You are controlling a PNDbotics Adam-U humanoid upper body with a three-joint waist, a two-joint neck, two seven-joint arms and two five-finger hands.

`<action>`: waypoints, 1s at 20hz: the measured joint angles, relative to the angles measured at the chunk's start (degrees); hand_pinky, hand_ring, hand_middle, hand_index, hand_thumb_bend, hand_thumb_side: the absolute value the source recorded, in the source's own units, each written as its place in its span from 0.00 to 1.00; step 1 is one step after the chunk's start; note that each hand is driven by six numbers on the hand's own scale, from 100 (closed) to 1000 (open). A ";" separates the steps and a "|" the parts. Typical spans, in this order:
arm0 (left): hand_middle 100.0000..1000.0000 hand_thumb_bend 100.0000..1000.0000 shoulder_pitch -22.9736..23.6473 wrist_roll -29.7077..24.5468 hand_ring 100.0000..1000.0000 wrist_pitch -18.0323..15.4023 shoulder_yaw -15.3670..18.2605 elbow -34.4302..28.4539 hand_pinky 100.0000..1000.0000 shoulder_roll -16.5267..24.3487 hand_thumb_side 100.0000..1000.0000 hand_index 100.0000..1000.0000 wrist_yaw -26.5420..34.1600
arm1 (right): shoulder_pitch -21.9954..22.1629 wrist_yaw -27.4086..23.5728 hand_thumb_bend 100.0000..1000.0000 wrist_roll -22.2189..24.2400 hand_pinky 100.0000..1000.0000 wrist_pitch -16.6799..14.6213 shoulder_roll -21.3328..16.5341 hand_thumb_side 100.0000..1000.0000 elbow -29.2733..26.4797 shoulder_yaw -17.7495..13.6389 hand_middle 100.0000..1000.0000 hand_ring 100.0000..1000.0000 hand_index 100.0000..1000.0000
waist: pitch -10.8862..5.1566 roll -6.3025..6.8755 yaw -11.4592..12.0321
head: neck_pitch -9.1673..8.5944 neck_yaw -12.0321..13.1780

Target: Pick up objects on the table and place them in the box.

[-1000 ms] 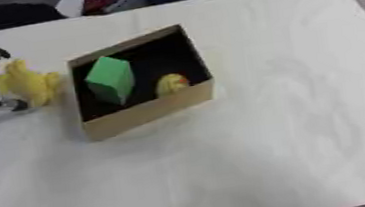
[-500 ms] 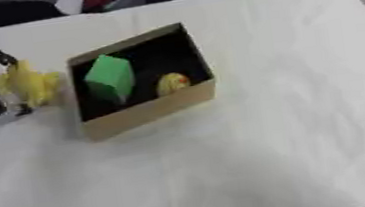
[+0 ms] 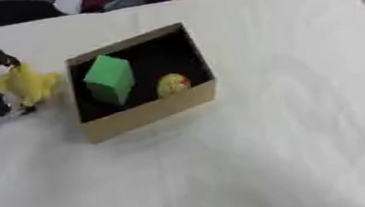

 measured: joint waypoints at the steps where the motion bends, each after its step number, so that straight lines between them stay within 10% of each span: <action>1: 0.76 0.51 0.00 0.15 0.81 0.12 0.00 0.27 0.63 -0.02 0.58 0.87 0.01 | -0.01 0.00 0.00 0.00 0.91 0.00 0.00 1.00 0.00 0.00 0.60 0.78 0.89 | 0.02 0.03 -0.07 | -0.01 0.03; 11: 0.63 0.41 -0.20 2.53 0.75 1.99 0.02 1.59 0.58 -0.52 0.61 0.78 0.04 | -0.03 0.00 0.00 0.02 0.92 0.02 0.02 1.00 0.00 -0.02 0.60 0.78 0.89 | 0.31 0.22 -0.50 | -0.77 0.29; 20: 0.54 0.09 -0.31 4.43 0.68 2.96 -0.03 2.29 0.51 -1.34 0.62 0.70 1.31 | -0.09 0.00 0.00 0.02 0.92 0.02 0.08 1.00 0.00 -0.33 0.60 0.78 0.89 | 0.41 0.20 -0.71 | -0.97 0.52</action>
